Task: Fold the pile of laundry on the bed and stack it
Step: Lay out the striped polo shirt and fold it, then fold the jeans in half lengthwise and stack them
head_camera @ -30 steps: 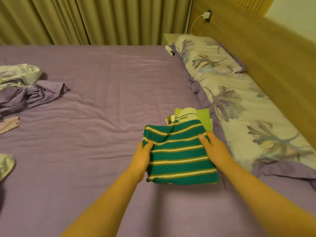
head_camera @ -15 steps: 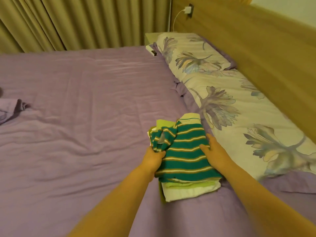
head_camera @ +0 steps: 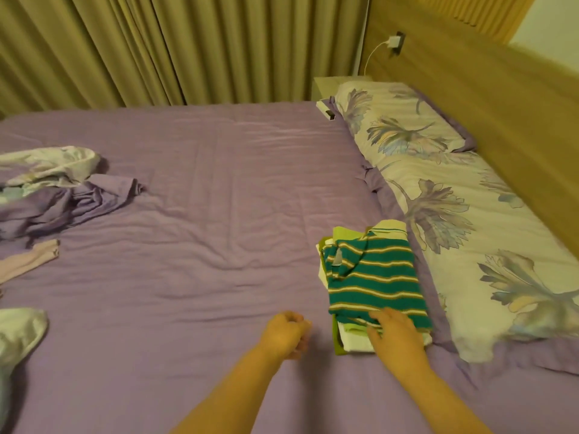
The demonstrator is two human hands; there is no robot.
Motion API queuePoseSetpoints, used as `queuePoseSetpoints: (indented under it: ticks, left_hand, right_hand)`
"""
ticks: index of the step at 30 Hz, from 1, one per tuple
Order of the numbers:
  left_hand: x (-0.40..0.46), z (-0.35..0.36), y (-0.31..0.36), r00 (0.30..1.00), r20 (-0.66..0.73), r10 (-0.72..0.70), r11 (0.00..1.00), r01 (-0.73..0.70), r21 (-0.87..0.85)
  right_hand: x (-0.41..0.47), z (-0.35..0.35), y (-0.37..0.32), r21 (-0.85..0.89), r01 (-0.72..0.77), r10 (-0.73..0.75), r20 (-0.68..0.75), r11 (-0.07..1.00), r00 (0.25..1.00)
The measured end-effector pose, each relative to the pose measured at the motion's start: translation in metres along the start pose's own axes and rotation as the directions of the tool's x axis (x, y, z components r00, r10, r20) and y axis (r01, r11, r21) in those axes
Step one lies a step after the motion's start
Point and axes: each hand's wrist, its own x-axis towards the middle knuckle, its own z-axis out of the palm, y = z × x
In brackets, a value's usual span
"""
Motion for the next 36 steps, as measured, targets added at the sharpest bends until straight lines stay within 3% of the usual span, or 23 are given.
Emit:
queuePoseSetpoints:
  ticks: [5,11,19,25,36]
  left_hand:
    - [-0.077,-0.025,-0.038,0.999,0.0,0.036,0.984,-0.035,0.174]
    - [-0.18,-0.076,-0.094,0.984,-0.157,0.09,0.961,-0.044,0.272]
    - [-0.319,-0.147,-0.228,0.93,-0.367,-0.031,0.993,0.07,0.093]
    - [-0.391,-0.197,-0.306,0.88,-0.47,-0.072,0.997,0.052,-0.055]
    - [-0.476,-0.342,-0.415,0.866,-0.499,-0.019,0.991,-0.05,-0.124]
  right_hand:
    - [-0.077,0.01,-0.065,0.06,0.235,-0.242,0.143,0.97,0.96]
    - [-0.162,0.014,-0.137,0.1,0.409,-0.421,0.207,0.907,0.883]
    - [-0.285,0.041,-0.235,0.107,0.615,-0.608,0.355,0.781,0.71]
    - [-0.355,0.057,-0.304,0.079,0.715,-0.682,0.388,0.695,0.62]
    - [-0.473,0.109,-0.454,0.08,0.697,-0.663,0.402,0.712,0.631]
